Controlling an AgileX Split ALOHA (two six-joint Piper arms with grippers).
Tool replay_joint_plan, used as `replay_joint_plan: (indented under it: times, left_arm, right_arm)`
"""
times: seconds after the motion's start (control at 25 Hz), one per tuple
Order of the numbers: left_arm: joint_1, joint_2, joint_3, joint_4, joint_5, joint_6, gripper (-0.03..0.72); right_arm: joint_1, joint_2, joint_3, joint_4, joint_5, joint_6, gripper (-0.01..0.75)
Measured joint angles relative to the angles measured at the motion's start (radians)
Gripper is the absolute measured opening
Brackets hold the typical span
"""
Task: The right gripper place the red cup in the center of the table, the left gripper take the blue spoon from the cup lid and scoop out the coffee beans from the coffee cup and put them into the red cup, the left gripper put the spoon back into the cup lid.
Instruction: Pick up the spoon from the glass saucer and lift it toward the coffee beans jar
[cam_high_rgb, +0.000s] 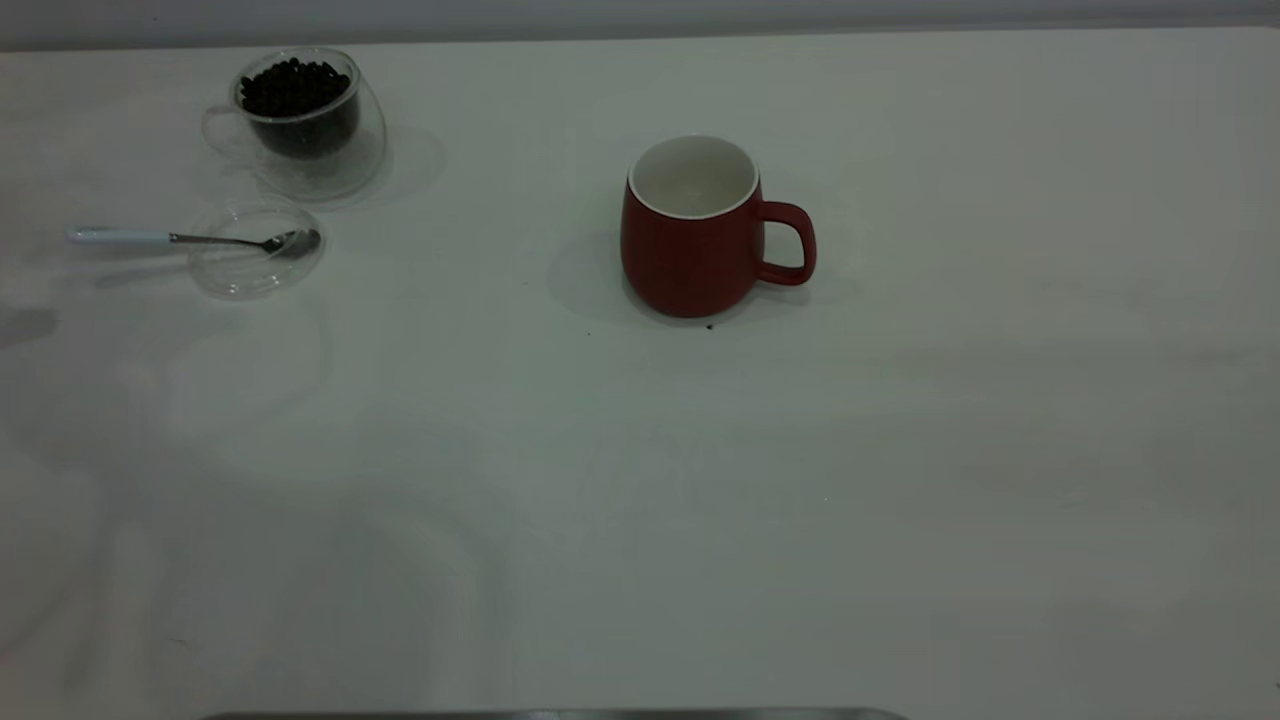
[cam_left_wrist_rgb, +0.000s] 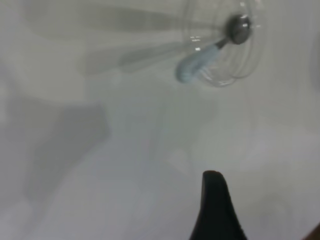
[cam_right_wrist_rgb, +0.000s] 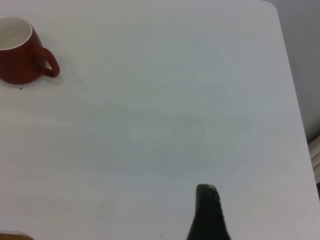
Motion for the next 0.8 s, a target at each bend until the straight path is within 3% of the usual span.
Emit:
replay_joint_plan:
  times: [0.36, 0.8]
  left_arm:
    - [0.0, 0.126, -0.012, -0.181, -0.044, 0.14, 0.57]
    - [0.0, 0.238, -0.024, -0.302, -0.05, 0.223, 0.57]
  right_arm:
    - [0.0, 0.0, 0.0, 0.0, 0.0, 0.0, 0.59]
    - [0.0, 0.0, 0.0, 0.0, 0.0, 0.0, 0.59]
